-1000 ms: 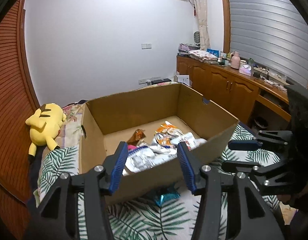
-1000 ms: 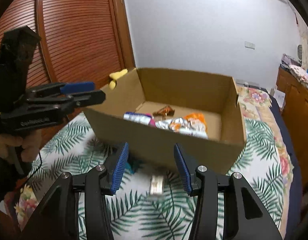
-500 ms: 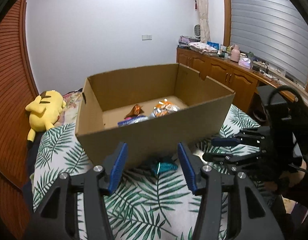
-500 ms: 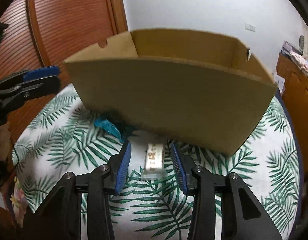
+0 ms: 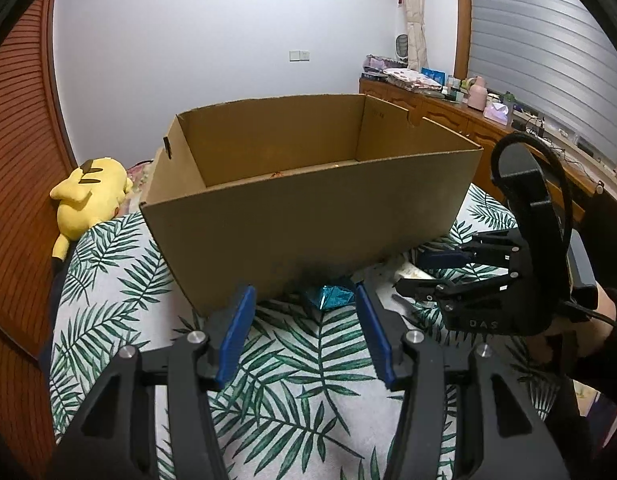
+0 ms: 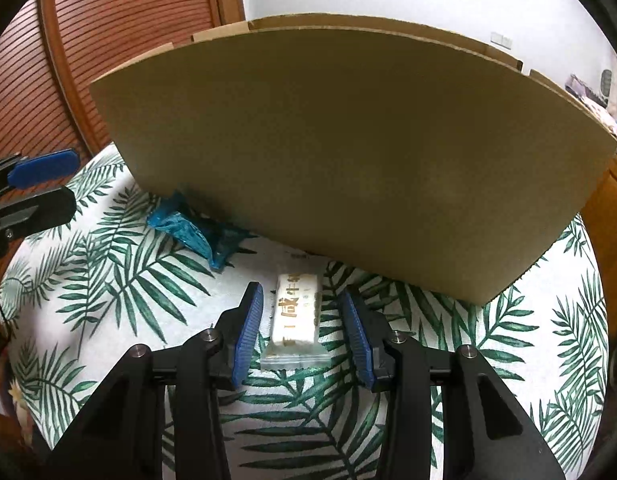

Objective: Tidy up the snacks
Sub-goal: 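Move both grippers down beside the box toward the remaining snacks, then grasp the blue foil packet with the left gripper while the right grasps the white bar packet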

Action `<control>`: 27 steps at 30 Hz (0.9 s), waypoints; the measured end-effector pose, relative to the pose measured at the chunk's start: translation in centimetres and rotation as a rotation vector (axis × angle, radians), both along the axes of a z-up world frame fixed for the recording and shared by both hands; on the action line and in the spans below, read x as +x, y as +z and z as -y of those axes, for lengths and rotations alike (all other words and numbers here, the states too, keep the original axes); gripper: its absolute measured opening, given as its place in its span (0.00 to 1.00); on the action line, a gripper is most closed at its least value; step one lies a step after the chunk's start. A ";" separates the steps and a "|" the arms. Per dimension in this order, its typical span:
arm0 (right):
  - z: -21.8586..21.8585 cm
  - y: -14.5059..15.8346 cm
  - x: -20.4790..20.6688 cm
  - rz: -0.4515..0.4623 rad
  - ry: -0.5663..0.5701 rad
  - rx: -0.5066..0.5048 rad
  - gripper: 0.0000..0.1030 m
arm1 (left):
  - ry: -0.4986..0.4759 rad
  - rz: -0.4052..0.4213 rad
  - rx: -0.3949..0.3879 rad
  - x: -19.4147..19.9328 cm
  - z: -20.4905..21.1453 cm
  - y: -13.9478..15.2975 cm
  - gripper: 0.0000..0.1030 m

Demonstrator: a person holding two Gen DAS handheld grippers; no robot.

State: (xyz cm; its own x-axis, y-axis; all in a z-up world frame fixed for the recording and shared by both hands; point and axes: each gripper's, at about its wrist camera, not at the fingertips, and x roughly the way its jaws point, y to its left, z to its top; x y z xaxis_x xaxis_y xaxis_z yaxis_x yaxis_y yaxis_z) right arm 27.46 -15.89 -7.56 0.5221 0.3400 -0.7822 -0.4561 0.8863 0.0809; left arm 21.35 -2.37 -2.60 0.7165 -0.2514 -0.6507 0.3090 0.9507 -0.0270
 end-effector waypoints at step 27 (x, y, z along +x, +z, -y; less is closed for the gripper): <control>5.7 0.6 -7.2 0.042 -0.033 0.082 0.19 | -0.179 -0.123 0.180 5.5 6.8 -3.9 0.38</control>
State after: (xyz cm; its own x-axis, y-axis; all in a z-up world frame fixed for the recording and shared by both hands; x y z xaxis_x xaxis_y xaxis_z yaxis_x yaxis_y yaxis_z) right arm 20.22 -21.55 -6.95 0.5658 0.3838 -0.7297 -0.4312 0.8921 0.1349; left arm 26.89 -9.14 -6.51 0.5838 -0.2398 -0.7757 0.4776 0.8740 0.0892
